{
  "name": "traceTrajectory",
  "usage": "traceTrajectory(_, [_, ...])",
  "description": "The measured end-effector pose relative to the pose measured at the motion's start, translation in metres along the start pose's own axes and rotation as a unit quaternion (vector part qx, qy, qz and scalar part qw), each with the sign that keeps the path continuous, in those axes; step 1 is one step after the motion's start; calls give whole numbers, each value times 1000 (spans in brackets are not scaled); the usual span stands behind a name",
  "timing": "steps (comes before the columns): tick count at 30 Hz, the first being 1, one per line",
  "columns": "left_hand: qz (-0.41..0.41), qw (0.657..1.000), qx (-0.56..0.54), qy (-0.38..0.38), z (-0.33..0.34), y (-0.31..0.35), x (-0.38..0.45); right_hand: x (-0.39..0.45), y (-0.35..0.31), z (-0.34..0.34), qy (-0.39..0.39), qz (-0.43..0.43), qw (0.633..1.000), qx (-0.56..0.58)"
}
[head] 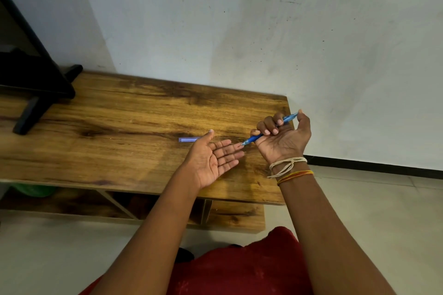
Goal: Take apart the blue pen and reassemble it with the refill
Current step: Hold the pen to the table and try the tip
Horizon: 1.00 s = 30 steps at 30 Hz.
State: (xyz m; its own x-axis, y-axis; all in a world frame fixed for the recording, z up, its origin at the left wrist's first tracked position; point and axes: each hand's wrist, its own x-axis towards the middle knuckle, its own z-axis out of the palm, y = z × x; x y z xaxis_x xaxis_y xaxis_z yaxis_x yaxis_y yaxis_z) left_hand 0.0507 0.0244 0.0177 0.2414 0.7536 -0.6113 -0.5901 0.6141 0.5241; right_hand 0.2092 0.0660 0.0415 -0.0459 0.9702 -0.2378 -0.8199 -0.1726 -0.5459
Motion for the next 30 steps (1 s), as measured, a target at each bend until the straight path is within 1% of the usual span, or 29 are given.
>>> traceTrajectory(7, [-2, 1000, -1, 4, 1, 1, -2, 1, 1, -2, -1, 3, 1000, 7])
traceTrajectory(12, [-5, 1000, -7, -2, 1, 2, -2, 0, 2, -3, 11, 9, 1000, 14])
traceTrajectory(15, [-8, 1000, -18, -11, 0, 2, -2, 0, 2, -2, 35, 11, 999, 14])
traceTrajectory(17, [-7, 999, -26, -20, -1, 2, -1, 1, 3, -1, 64, 11, 998, 19])
traceTrajectory(19, [-3, 999, -36, -30, -3, 2, 0, 3, 5, 0, 96, 13, 995, 27])
traceTrajectory(22, [10, 999, -42, -31, -6, 5, 1, 5, 9, 0, 120, 18, 992, 14])
traceTrajectory(24, [38, 999, -6, 0, -11, 10, 0, 6, 13, 2, 135, 19, 991, -5])
traceTrajectory(26, [88, 992, 63, 67, -12, 13, 1, 7, 15, 1, 153, 16, 988, -26])
traceTrajectory(28, [147, 972, 110, 143, -15, 15, 2, 8, 18, 2, 165, 6, 983, -76])
traceTrajectory(30, [208, 944, 149, 207, -19, 15, 3, 7, 22, 5, 176, -11, 973, -148])
